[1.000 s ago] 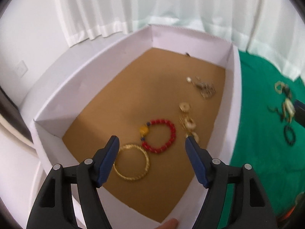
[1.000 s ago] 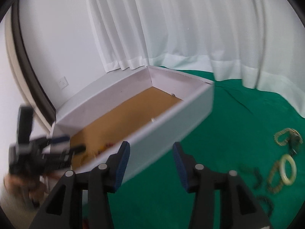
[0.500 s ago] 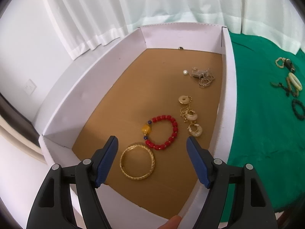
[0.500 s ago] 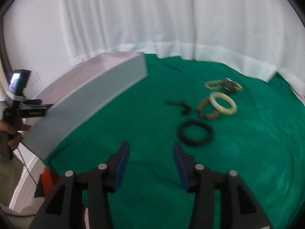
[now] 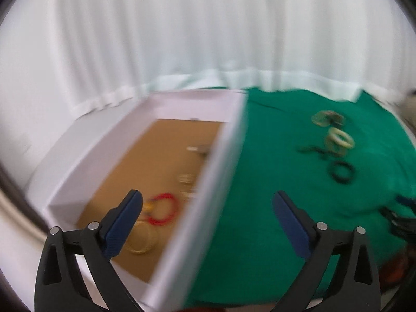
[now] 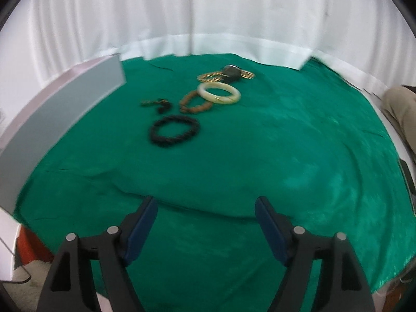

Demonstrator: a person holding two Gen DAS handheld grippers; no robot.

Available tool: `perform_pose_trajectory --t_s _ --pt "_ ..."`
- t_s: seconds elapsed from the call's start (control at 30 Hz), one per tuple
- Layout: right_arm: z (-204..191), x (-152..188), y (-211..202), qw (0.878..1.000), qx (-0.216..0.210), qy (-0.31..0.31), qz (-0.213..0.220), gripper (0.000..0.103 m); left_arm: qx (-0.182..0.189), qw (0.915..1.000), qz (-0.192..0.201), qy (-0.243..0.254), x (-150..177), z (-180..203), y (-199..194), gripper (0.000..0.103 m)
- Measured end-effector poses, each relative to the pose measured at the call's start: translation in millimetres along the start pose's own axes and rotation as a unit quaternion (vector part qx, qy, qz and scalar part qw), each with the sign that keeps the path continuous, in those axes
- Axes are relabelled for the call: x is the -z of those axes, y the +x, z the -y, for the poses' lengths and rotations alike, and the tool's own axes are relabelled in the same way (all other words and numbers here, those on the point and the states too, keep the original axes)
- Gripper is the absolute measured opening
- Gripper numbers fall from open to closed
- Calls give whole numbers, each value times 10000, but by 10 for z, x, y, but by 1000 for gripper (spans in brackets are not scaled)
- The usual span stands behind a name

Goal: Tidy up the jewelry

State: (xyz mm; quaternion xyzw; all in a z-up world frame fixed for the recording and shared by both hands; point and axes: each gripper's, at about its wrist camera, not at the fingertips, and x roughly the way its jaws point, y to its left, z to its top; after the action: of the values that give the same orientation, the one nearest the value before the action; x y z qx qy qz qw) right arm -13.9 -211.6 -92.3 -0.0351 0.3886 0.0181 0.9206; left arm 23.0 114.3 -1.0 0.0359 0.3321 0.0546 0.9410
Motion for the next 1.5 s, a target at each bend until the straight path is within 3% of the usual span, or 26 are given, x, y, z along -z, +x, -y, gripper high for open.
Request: perform_pose_trajectory --t_s 0.13,0.33,0.43,0.7,0.87,1.03,1.17,1.5 --pt "63 55 -52 9999 149 61 47 82 696 9969 -175 321 63 531 98 101" --pt "85 79 -157 9987 455 -103 205 84 1390 9889 -516 -101 155 955 397 100" --pt "143 84 -169 9981 569 -67 210 84 1392 9886 -558 -146 196 1022 526 100" --pt "274 83 -107 9980 605 88 181 84 1530 9840 -827 391 411 1235 586 100" --pt "255 84 -58 9985 533 59 115 84 1755 9779 -1065 389 496 1321 659 100" --pt "262 96 -15 9987 495 70 34 84 1702 9755 -1291 529 535 1435 713 100" --pt "274 85 -8 9989 467 81 31 84 1870 9705 -1486 323 505 1394 761 100" --pt "244 43 -13 9994 352 55 25 84 1575 9816 -1058 201 307 1282 732 100"
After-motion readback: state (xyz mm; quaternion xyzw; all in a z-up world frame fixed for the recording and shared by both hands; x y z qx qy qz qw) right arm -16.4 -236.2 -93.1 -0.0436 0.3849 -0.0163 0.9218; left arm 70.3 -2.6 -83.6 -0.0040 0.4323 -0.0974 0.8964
